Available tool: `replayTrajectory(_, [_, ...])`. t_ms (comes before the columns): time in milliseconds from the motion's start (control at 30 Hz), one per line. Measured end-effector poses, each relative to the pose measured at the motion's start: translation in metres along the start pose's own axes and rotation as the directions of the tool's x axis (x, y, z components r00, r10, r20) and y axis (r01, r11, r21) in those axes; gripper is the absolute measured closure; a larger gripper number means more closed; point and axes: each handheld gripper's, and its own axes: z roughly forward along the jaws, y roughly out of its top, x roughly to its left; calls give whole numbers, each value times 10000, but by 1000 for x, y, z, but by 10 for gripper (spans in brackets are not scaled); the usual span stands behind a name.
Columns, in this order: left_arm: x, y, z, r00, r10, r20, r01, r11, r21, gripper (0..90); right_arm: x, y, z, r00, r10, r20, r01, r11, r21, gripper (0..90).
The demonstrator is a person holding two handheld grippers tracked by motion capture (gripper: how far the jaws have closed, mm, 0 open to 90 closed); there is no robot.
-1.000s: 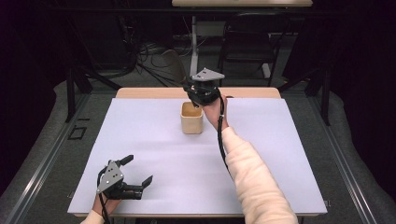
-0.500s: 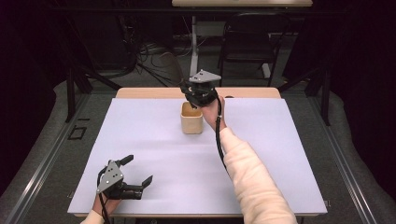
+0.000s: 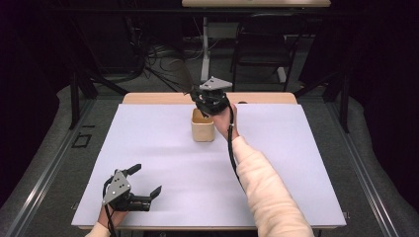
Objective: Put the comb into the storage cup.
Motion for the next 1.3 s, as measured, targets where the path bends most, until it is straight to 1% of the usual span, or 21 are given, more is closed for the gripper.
replayTrajectory(233, [0,0,0,10000,-3,17,3,10000,-35,6,0,-2,1,10000,16,8,-16,10000,15,717])
replayTrajectory(467, [0,0,0,10000,-40,7,41,10000,-33,4,0,-8,4,10000,5,-46,-4,9998,198,716])
replayTrajectory(767, [0,0,0,10000,-13,20,13,10000,-32,4,0,-10,5,10000,34,-61,-33,9997,232,717])
replayTrajectory(1067, [0,0,0,10000,12,24,-12,10000,48,4,0,-18,7,9999,101,-123,-96,9994,345,716])
replayTrajectory(1200, [0,0,0,10000,-10,19,10,10000,33,4,-1,-21,9,9999,94,-121,-88,9987,496,716])
replayTrajectory(1300, [0,0,0,10000,-15,23,15,10000,25,5,-1,-23,9,9999,100,-124,-94,9988,479,716])
